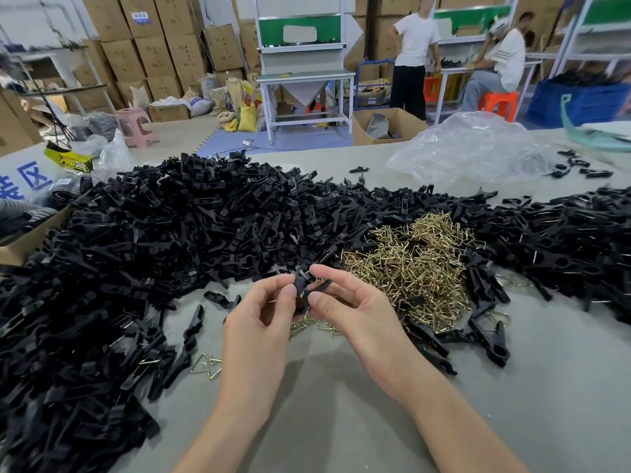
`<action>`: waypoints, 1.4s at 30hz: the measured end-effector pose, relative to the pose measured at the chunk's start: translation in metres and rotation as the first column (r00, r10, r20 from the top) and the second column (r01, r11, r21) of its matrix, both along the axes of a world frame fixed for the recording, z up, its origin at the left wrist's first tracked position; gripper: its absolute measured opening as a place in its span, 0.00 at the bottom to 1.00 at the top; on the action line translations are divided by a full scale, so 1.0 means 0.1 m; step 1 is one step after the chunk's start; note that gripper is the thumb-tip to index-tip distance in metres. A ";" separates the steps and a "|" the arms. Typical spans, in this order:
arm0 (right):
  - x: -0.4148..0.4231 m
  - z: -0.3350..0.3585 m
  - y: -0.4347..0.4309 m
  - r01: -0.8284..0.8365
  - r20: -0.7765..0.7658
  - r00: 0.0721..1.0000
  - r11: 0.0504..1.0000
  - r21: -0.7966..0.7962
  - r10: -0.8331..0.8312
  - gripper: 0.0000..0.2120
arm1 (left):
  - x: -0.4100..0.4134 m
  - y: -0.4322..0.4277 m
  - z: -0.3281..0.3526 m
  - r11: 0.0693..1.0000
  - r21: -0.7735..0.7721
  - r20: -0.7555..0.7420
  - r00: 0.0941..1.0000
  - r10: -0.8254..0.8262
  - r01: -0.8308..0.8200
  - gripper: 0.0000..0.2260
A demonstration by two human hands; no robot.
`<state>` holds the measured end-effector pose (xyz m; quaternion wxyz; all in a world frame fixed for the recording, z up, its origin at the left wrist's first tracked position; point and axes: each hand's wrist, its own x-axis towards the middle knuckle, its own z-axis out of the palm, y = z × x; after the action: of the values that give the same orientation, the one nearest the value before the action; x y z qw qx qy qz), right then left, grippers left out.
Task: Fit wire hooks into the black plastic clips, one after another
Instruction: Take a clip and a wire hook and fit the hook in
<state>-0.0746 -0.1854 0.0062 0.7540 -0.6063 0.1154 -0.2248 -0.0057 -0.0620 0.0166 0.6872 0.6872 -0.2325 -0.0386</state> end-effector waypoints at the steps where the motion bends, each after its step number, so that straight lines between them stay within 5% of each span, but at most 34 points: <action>1: 0.00 0.00 0.00 -0.001 -0.002 1.000 1.000 0.003 0.001 0.17 | 0.01 0.01 0.01 1.000 0.001 0.006 1.000 0.021 -0.021 0.07; 42: 0.00 0.02 -0.04 0.084 0.098 0.991 0.995 0.060 -0.090 0.16 | -0.01 0.03 0.01 0.995 0.088 0.045 0.998 -0.054 0.049 0.06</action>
<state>-0.0742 -0.1891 0.0084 0.7651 -0.5672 0.1098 -0.2843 -0.0069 -0.0589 0.0172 0.6498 0.7109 -0.2644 -0.0502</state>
